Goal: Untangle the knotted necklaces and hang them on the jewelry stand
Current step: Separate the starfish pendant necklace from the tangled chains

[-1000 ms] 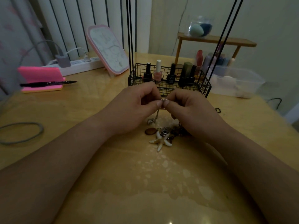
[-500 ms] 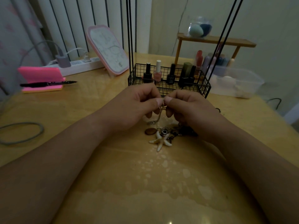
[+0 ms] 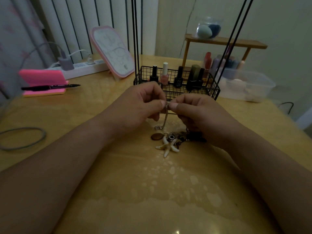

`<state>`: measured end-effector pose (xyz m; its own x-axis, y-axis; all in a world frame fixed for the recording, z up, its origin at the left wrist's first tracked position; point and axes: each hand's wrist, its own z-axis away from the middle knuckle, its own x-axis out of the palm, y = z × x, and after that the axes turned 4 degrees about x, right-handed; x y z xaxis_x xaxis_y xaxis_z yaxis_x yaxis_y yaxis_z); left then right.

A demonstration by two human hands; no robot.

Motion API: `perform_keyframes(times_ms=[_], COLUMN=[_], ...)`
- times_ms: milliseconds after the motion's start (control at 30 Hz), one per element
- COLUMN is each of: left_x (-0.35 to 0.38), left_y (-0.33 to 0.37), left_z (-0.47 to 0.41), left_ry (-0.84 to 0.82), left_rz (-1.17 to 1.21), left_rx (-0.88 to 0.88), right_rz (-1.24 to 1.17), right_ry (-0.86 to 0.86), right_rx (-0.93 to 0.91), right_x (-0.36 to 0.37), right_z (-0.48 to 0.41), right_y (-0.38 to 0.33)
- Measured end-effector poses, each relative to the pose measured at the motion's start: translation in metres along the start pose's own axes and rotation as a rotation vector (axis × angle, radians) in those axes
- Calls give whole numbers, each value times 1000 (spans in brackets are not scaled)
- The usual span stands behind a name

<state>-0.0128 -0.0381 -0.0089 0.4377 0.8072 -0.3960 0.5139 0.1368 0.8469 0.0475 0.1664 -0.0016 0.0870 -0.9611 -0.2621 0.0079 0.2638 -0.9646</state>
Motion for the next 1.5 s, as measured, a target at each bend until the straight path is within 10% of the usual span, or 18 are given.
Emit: perform_keyframes(times_ms=[1233,1500], left_x=[4,5], left_y=[6,7], left_z=[4,4], left_ry=[-20,-4], left_rz=[-95,-17], left_rx=[11,72], right_rz=[310,-9], right_ry=[58,-51], right_rx=[-112,70], right_x=[0,0], right_z=[1,0], right_y=[0,-5])
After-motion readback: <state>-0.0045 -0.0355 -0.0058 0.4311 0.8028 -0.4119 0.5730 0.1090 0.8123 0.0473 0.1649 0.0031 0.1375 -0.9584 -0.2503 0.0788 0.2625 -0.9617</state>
